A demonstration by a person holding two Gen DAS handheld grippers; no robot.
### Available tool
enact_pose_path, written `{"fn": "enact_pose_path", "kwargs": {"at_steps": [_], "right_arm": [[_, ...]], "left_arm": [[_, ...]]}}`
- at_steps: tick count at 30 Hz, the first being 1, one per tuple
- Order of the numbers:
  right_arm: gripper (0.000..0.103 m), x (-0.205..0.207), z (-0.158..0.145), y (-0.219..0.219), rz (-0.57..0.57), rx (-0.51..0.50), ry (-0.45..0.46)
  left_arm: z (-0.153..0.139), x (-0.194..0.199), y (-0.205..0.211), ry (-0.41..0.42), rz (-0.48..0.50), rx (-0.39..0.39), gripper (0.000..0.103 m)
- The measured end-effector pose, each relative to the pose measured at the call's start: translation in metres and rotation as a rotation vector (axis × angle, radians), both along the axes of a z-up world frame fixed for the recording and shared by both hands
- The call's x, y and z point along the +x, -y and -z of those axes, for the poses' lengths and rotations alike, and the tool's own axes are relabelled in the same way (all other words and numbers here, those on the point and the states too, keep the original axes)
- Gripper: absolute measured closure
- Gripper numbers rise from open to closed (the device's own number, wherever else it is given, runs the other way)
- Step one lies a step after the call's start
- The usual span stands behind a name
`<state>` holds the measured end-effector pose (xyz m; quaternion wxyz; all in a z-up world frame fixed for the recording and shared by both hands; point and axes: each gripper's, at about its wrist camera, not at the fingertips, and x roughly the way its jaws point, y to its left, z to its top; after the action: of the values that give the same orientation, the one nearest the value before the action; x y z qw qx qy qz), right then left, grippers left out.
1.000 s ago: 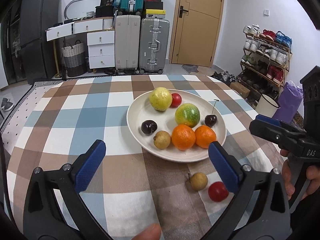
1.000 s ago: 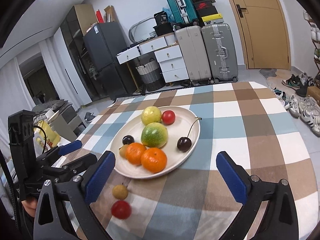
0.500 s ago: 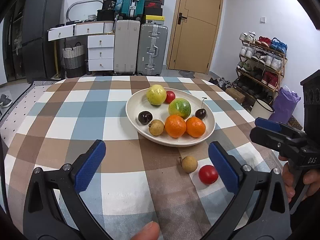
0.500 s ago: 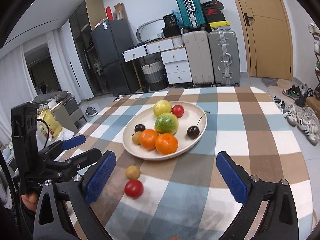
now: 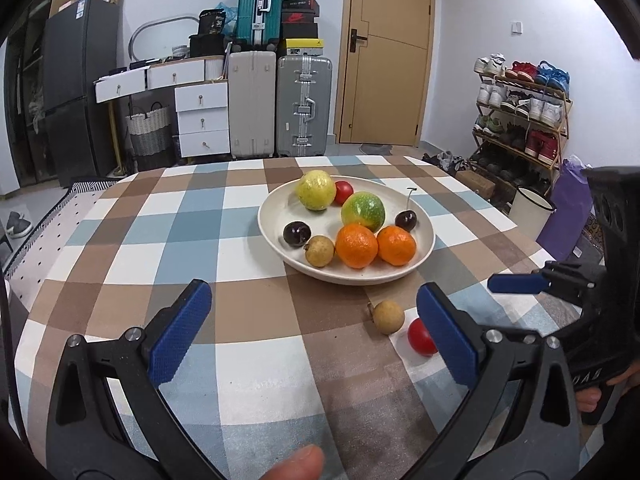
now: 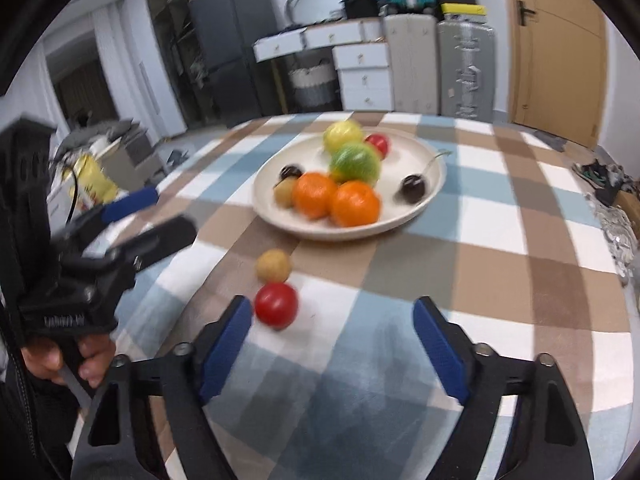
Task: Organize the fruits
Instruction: 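Move both open grippers back toward the loose red tomato and brown fruit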
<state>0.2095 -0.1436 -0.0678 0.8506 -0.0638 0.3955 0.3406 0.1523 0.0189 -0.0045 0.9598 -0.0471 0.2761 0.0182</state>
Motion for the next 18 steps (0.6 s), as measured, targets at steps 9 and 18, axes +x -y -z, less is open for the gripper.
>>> {"fn": "enact_pose_path", "kwargs": {"at_steps": [9,18], "right_arm": [[0.032,0.002,0.019,-0.022,-0.026,-0.057,-0.045],[0.045,0.001,0.021,-0.033,-0.059,-0.067,-0.05]], "left_arm": [[0.006,0.008,-0.003,-0.037,0.013,-0.015,0.001],[0.009,0.012,-0.011,-0.055,-0.034,-0.038,0.001]]}}
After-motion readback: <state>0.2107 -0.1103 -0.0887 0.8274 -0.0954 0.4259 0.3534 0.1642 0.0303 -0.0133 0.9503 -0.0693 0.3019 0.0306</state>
